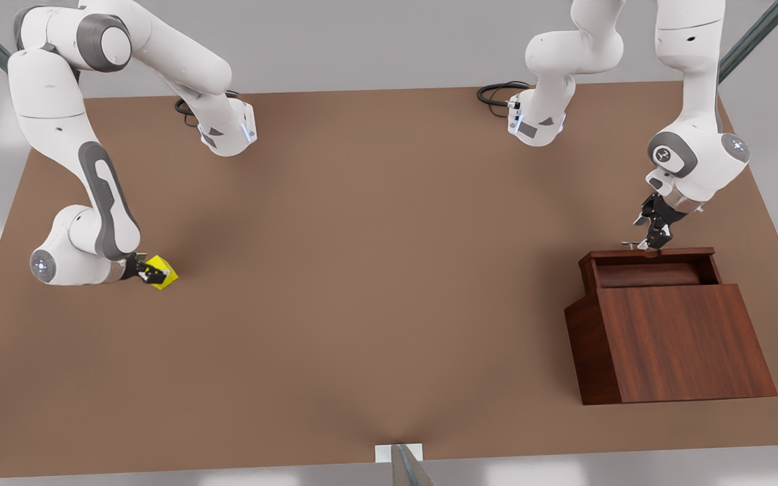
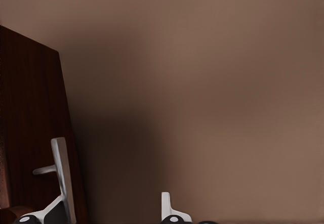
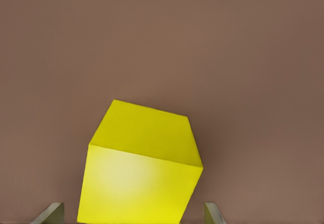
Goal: Open the drawer with left arm, place the square in the middle with right arm, and place the square in the drawer with left arm
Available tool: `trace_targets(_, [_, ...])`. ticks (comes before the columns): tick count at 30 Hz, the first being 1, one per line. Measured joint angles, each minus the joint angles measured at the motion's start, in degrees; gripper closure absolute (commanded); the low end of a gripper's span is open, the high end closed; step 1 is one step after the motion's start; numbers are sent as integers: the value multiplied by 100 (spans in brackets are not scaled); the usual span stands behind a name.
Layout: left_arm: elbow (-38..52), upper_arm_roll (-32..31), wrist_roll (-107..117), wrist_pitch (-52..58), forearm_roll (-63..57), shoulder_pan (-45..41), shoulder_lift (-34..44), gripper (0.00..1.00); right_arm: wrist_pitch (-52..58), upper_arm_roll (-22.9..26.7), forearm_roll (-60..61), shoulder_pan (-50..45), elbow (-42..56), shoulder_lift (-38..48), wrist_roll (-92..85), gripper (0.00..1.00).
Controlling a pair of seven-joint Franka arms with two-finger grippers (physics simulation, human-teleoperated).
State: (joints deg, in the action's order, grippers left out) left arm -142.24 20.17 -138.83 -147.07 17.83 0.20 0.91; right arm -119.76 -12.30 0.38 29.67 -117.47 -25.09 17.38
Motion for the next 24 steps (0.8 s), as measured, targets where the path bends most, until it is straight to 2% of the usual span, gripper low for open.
trace_targets(24, [1, -6, -25, 348, -23, 75, 90, 12, -364, 0, 25, -40, 48, -234, 480, 0])
